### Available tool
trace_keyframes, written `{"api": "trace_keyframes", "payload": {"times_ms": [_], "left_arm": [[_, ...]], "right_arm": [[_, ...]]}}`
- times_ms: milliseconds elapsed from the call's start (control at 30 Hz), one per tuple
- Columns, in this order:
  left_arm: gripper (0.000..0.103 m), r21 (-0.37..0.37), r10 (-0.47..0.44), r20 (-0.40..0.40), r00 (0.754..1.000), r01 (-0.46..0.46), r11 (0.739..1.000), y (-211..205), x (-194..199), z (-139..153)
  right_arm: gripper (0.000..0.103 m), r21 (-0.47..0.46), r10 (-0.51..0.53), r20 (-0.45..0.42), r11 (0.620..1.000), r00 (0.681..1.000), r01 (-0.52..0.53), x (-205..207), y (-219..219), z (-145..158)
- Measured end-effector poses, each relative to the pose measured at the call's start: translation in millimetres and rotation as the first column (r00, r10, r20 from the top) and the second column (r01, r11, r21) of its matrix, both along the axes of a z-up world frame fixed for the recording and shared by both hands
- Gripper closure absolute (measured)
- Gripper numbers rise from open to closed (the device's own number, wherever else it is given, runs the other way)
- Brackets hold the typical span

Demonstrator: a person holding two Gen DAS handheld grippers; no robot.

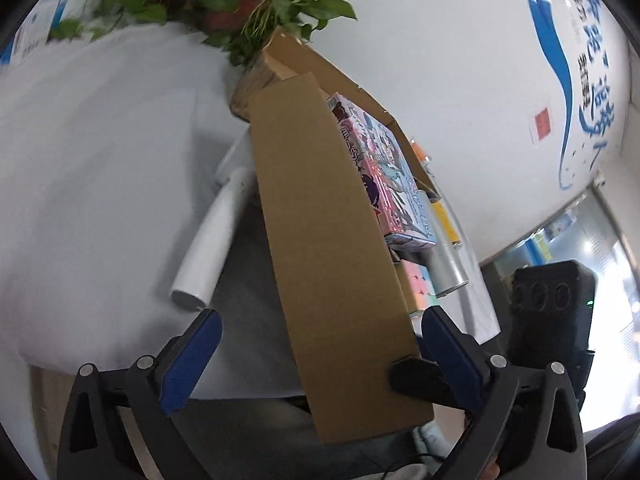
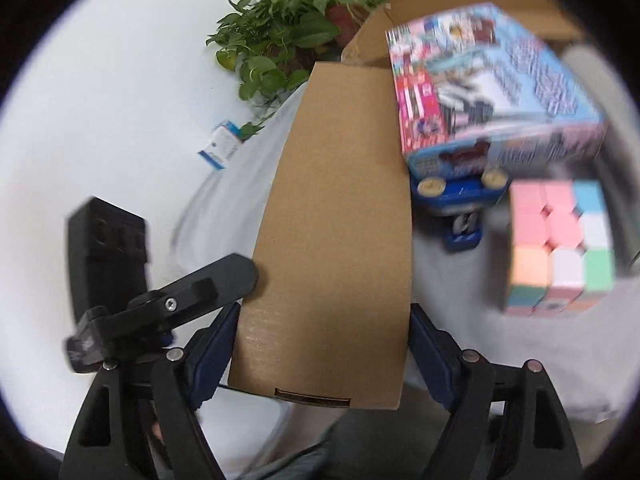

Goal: Organize rigid objects
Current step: 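Grasp the flat cardboard divider with both tools and lift it, then lower the cardboard divider into the open box with both tools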

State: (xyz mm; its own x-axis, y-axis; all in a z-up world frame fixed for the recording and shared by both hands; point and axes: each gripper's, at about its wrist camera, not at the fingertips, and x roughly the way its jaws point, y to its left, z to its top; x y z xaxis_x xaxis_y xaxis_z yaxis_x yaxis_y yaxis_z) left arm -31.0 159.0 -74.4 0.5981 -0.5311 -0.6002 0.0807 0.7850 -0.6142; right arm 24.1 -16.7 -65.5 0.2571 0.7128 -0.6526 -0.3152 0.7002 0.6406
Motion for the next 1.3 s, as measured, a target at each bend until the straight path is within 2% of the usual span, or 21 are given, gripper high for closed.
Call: {"api": "trace_keyframes", "payload": {"times_ms": [33,67,133,200,267,333,400,533,567,633,733,800,833,900,967,1033,1067,1133,1200,1267,1300], "left_arm": [[0.021,-0.019,0.004,-0.014,1.0,-0.005,1.0,3,0,-4],[0.042,-0.055,0.003,-0.023,1.0,-0.004,0.998,4,1,-6],[0.045,-0.124,-0.032,-0.02,0.999,0.029,0.992,2,4,-8],[0.058,-0.097,-0.023,0.0,1.0,0.023,0.995,-4,6,-1],[0.061,-0.079,-0.03,0.024,0.999,0.032,0.996,-10,7,6],[0.061,-0.069,-0.051,0.05,0.997,0.054,0.996,-20,10,14],[0.061,-0.019,-0.076,0.076,0.994,0.078,0.997,-36,12,21],[0.061,-0.019,-0.169,0.081,0.982,0.171,0.985,-67,23,18],[0.061,-0.011,-0.181,0.086,0.98,0.182,0.983,-71,24,17],[0.061,-0.001,-0.194,0.09,0.977,0.195,0.981,-74,22,16],[0.043,-0.012,-0.162,0.085,0.983,0.164,0.986,-63,14,13],[0.01,-0.015,-0.096,0.096,0.991,0.097,0.995,-45,-1,11],[0.007,-0.018,-0.063,0.095,0.994,0.065,0.998,-37,-7,8],[0.007,-0.022,0.019,0.051,0.999,-0.018,1.0,-19,-15,-3],[0.009,-0.072,0.041,0.001,0.999,-0.041,0.997,-12,-15,-19],[0.039,-0.136,0.025,-0.023,0.999,-0.028,0.99,-14,-9,-32],[0.065,-0.153,0.019,-0.037,0.999,-0.024,0.988,-15,-5,-37],[0.072,-0.163,0.009,-0.07,0.998,-0.02,0.986,-17,3,-44],[0.073,-0.071,0.008,-0.108,0.994,-0.016,0.997,-22,9,-49],[0.074,-0.072,0.002,-0.102,0.995,-0.009,0.997,-26,9,-49],[0.074,-0.041,0.006,-0.098,0.995,-0.01,0.999,-31,10,-46]], "right_arm": [[0.022,0.061,0.015,-0.051,0.998,0.999,-0.012,3,-1,-6],[0.022,0.122,0.041,-0.105,0.992,0.994,-0.028,6,-2,-13],[0.019,0.159,0.093,-0.137,0.985,0.986,-0.071,6,-3,-15],[0.014,0.045,0.073,-0.052,0.997,0.996,-0.07,2,-5,-2],[0.013,-0.187,0.036,0.12,0.982,0.992,-0.013,-9,-7,20],[0.013,-0.307,0.022,0.24,0.95,0.97,0.054,-20,-11,37],[0.013,-0.326,0.029,0.281,0.943,0.959,0.067,-29,-13,48],[0.014,-0.359,0.068,0.33,0.931,0.941,0.059,-39,-1,50],[0.019,-0.391,0.072,0.328,0.918,0.942,0.066,-38,3,45],[0.04,-0.394,0.092,0.267,0.919,0.959,0.022,-29,9,35],[0.042,-0.382,0.078,0.254,0.924,0.964,0.026,-17,17,32],[0.043,-0.315,0.038,0.216,0.949,0.976,0.033,-11,6,30],[0.043,-0.261,0.015,0.186,0.965,0.982,0.035,-8,-1,27],[0.044,-0.087,-0.027,0.041,0.996,0.999,0.031,3,-17,12],[0.045,0.023,-0.04,-0.1,0.999,0.994,0.043,10,-26,-7],[0.046,0.049,-0.039,-0.148,0.998,0.988,0.047,12,-27,-15],[0.045,0.035,-0.034,-0.148,0.999,0.988,0.04,12,-26,-15],[0.044,-0.078,-0.055,-0.068,0.996,0.996,0.049,8,-26,-2],[0.034,-0.179,-0.07,0.032,0.981,0.997,0.075,3,-20,13],[0.034,-0.288,-0.04,0.128,0.955,0.991,0.076,1,-7,24],[0.044,-0.326,-0.005,0.151,0.944,0.989,0.054,2,1,23]]}}
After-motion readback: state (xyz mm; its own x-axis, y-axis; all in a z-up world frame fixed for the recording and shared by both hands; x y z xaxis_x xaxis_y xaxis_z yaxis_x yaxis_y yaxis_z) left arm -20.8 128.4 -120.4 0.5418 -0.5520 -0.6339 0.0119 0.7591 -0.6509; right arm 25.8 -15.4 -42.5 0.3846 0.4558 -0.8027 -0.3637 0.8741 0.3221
